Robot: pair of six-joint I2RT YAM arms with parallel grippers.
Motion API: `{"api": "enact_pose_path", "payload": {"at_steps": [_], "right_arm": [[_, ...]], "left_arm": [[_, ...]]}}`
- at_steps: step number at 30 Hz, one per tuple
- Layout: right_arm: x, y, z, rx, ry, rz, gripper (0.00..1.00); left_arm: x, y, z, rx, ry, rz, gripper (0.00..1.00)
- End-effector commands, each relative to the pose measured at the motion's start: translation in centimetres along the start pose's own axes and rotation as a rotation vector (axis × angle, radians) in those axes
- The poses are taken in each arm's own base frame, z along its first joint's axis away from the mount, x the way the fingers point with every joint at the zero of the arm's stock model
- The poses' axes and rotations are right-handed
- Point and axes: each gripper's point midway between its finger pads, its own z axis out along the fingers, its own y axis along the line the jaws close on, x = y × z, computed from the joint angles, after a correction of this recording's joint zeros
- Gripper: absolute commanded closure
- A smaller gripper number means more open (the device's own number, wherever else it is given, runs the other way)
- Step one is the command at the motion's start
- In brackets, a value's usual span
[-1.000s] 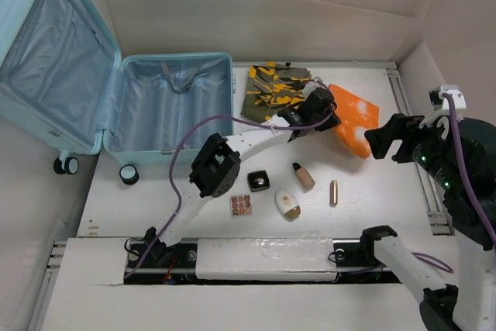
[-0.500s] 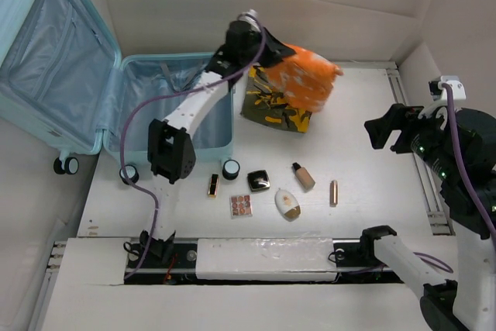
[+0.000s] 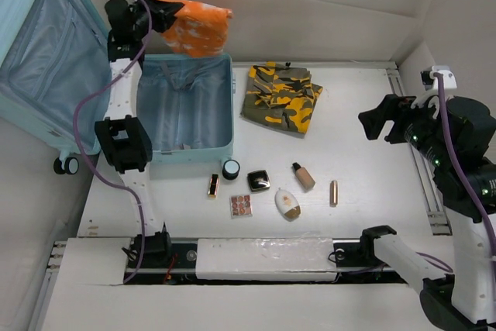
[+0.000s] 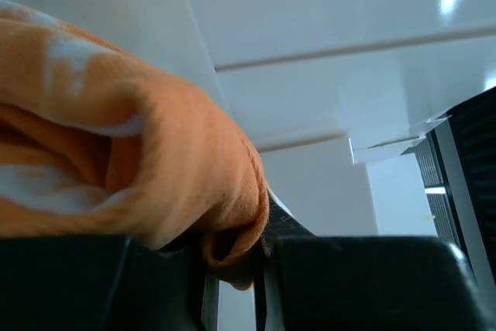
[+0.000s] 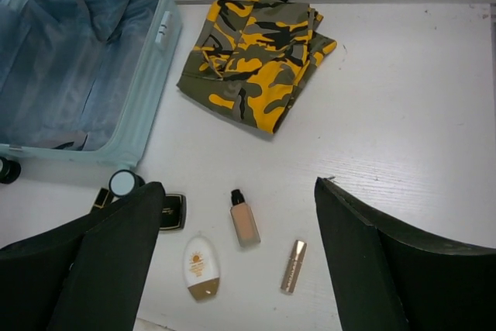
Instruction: Pack the luggage
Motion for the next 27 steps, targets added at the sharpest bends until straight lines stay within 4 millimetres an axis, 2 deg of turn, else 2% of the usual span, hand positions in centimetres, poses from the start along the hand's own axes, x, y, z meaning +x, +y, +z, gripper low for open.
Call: {"api": "enact_pose_path", "payload": {"at_steps": [1,2,3,4,5,7,8,9,11,12,13,16,19,22,23,24,26,27], "right_arm": [[-1.5,0.9,0.3,-0.045,-0.061,-0.018,0.16],[-1.5,0.9,0.3,-0.045,-0.061,-0.018,0.16],[-1.1,0.8,0.5,-0.043,-0.05,-0.017,0.16],[-1.3,1.0,0.5,-0.055,-0.057,-0.009,0.16],[-1.0,0.9,0.7,-0.054,-0.048,-0.008,0.16],[-1.2,1.1,0.7,-0.064,-0.055,-0.009,0.16],[-0.9,1.1,0.9,-0.063,-0.046,-0.008,0.16],[-0.9,1.1,0.9,-0.063,-0.046,-0.008,0.16],[-0.9,1.1,0.9,-0.063,-0.046,-0.008,0.16],[-0.9,1.1,0.9,-0.063,-0.046,-0.008,0.16],[-0.8,1.3,0.9,-0.071,-0.044,-0.01,0.16],[-0.5,1.2,1.1,-0.07,-0.035,-0.009,0.16],[-0.2,1.1,1.3,-0.068,-0.026,-0.008,0.16],[-0.1,1.1,1.6,-0.066,-0.017,-0.007,0.16],[0.0,1.2,1.6,-0.075,-0.015,-0.008,0.16],[0.0,1.4,1.6,-0.083,-0.013,-0.01,0.16],[0.0,1.4,1.6,-0.083,-0.014,-0.019,0.16],[0.0,1.2,1.6,-0.073,-0.016,-0.019,0.16]], "left_arm": [[-0.4,-9.7,-3.9,0.254,0.015,0.138,1.0],[-0.6,-6.8,-3.9,0.198,0.012,0.118,1.0],[-0.9,-7.6,-5.4,0.196,-0.009,0.15,1.0],[-0.6,-6.9,-5.6,0.175,-0.006,0.155,1.0],[-0.7,-4.1,-5.7,0.122,0.0,0.171,1.0],[0.4,-3.7,-6.9,0.137,-0.006,0.217,1.0],[0.6,-2.9,-7.6,0.145,-0.018,0.229,1.0],[2.5,0.6,-8.8,0.103,-0.004,0.146,1.0],[3.3,2.7,-10.0,0.114,-0.017,0.125,1.0],[3.4,4.4,-10.5,0.093,-0.023,0.099,1.0],[5.0,6.3,-11.4,0.067,0.001,0.052,1.0],[6.8,8.1,-13.4,0.036,0.01,0.058,1.0],[7.9,10.4,-14.3,-0.05,0.025,0.108,1.0],[8.0,13.4,-15.6,-0.134,0.022,0.121,1.0],[8.7,14.7,-16.2,-0.149,0.036,0.1,1.0],[8.3,15.5,-17.1,-0.157,0.029,0.089,1.0],[8.1,16.1,-18.3,-0.156,0.019,0.071,1.0],[7.9,16.5,-19.5,-0.166,0.002,0.062,1.0]]}}
